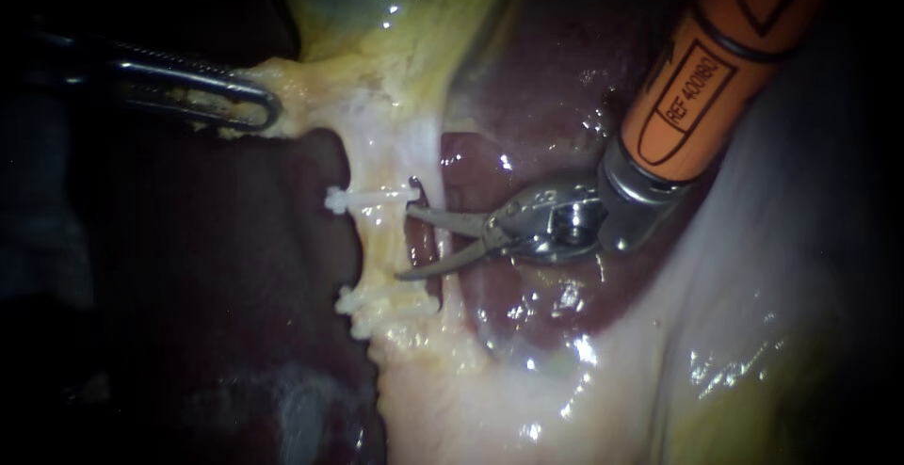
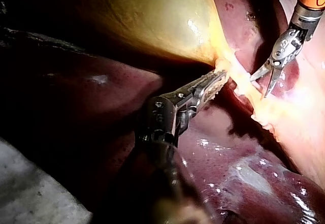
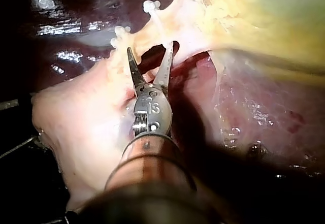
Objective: Go to the cutting position left tube
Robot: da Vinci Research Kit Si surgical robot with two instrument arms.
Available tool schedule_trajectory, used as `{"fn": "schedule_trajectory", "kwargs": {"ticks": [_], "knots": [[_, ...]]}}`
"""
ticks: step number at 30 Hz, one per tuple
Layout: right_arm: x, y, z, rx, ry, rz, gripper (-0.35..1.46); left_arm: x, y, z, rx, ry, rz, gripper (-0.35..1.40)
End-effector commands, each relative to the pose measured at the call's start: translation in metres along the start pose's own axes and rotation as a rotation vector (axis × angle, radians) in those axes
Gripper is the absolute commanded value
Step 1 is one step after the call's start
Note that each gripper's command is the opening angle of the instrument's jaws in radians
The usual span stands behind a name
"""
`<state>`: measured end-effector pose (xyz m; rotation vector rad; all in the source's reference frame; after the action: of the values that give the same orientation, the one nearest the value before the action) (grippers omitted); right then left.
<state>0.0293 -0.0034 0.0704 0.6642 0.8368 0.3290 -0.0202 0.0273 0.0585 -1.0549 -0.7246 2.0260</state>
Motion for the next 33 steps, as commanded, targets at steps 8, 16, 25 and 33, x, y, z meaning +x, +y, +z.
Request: {"fn": "schedule_trajectory", "kwargs": {"ticks": [8,16,25,33], "knots": [[0.0004,0.0010,0.0007,0.039,0.028,0.028,1.45,0.0000,0.0000,0.0000,0.000,0.000,0.000,-0.35],[0.0023,0.0013,0.0030,0.096,0.065,0.053,1.45,0.0000,0.0000,0.0000,0.000,0.000,0.000,-0.35],[0.0034,0.0015,0.0059,0.106,0.082,0.061,1.45,0.0000,0.0000,0.0000,0.001,0.000,0.000,-0.35],[0.0041,0.0007,0.0067,0.161,0.130,0.078,1.45,0.0000,0.0000,0.0001,0.001,0.000,0.000,-0.35]]}}
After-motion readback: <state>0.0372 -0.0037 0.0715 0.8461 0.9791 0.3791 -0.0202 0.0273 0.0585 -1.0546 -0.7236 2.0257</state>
